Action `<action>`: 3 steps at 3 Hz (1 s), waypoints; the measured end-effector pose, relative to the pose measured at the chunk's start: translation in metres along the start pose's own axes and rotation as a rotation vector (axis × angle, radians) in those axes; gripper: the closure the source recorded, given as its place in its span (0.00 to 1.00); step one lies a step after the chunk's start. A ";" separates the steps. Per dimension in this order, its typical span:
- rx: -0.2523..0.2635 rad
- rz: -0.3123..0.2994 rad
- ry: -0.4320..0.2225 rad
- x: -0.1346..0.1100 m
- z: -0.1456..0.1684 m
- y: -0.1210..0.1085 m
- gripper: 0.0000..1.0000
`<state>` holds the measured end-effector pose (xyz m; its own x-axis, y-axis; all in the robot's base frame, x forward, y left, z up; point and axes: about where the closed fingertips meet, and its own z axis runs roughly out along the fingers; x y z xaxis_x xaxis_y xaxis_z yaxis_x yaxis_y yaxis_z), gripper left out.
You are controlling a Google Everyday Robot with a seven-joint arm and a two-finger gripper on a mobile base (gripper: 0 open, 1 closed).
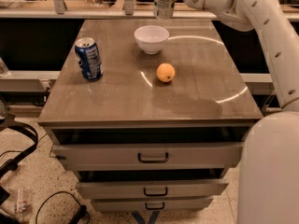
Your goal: Place 7up can into white bowl
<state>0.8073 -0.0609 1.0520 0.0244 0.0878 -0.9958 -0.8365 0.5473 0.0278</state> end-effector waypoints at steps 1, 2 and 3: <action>0.016 0.028 0.012 0.023 0.033 -0.013 1.00; 0.024 0.062 0.035 0.061 0.048 -0.023 1.00; 0.027 0.064 0.059 0.080 0.051 -0.026 1.00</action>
Offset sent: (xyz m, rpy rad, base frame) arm 0.0638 0.0337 -0.0871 0.0157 0.1119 -0.0307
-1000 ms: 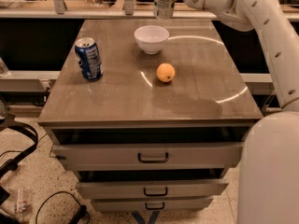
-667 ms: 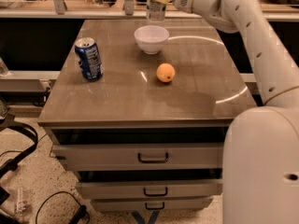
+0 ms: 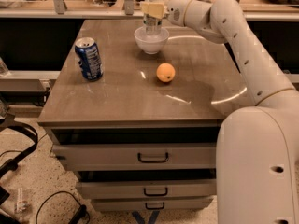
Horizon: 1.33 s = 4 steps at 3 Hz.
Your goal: Place 7up can into white bowl
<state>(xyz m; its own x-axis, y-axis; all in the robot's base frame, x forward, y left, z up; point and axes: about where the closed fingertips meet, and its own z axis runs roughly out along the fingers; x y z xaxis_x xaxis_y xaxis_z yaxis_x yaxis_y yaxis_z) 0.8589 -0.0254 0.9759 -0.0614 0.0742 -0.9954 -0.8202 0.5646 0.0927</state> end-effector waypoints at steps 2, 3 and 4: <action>-0.010 -0.002 0.024 0.027 -0.004 0.001 1.00; -0.014 0.000 0.024 0.028 -0.001 0.003 0.82; -0.019 0.001 0.025 0.029 0.002 0.005 0.59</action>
Offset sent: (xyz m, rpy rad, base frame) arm -0.0125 -0.0095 -0.0468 -0.0392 0.0247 0.0119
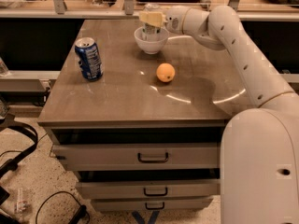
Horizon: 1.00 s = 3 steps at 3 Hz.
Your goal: Place 7up can into white bowl
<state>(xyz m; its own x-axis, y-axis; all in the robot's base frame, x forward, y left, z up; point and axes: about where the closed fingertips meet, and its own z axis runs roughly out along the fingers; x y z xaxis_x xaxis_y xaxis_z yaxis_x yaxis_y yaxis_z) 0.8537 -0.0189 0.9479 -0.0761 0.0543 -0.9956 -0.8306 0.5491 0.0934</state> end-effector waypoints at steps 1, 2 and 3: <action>-0.005 0.001 0.001 0.001 0.003 0.002 0.35; -0.011 0.003 0.001 0.002 0.007 0.005 0.04; -0.014 0.003 0.002 0.002 0.009 0.006 0.00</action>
Offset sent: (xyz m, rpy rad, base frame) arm 0.0000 0.0037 -0.0006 0.0005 0.0010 0.0047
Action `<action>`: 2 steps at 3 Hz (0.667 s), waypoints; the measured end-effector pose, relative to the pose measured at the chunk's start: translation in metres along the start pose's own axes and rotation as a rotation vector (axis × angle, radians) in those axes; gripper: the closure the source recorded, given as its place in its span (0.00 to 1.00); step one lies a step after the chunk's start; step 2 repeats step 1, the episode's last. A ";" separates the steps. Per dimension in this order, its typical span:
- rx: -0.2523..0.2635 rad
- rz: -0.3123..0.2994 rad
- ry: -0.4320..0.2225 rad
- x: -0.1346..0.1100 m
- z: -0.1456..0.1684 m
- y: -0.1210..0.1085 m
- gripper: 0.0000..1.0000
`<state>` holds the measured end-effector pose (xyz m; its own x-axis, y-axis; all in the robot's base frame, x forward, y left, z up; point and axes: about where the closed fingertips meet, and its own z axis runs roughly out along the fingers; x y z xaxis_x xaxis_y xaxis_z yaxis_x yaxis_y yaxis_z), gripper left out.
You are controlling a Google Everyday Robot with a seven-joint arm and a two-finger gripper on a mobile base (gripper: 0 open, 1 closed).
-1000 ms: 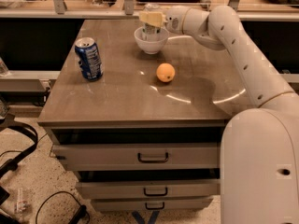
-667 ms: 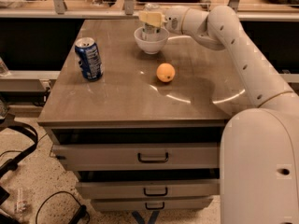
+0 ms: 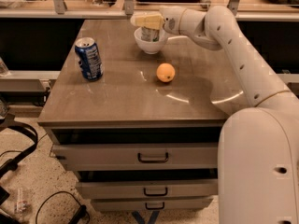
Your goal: Place 7up can into white bowl
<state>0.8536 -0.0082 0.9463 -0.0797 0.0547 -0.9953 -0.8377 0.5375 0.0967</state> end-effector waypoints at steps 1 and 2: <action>0.000 0.000 0.000 0.000 0.000 0.000 0.00; 0.000 0.000 0.000 0.000 0.000 0.000 0.00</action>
Offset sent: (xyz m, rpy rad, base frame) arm 0.0000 0.0000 0.0000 0.0000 0.0000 0.0000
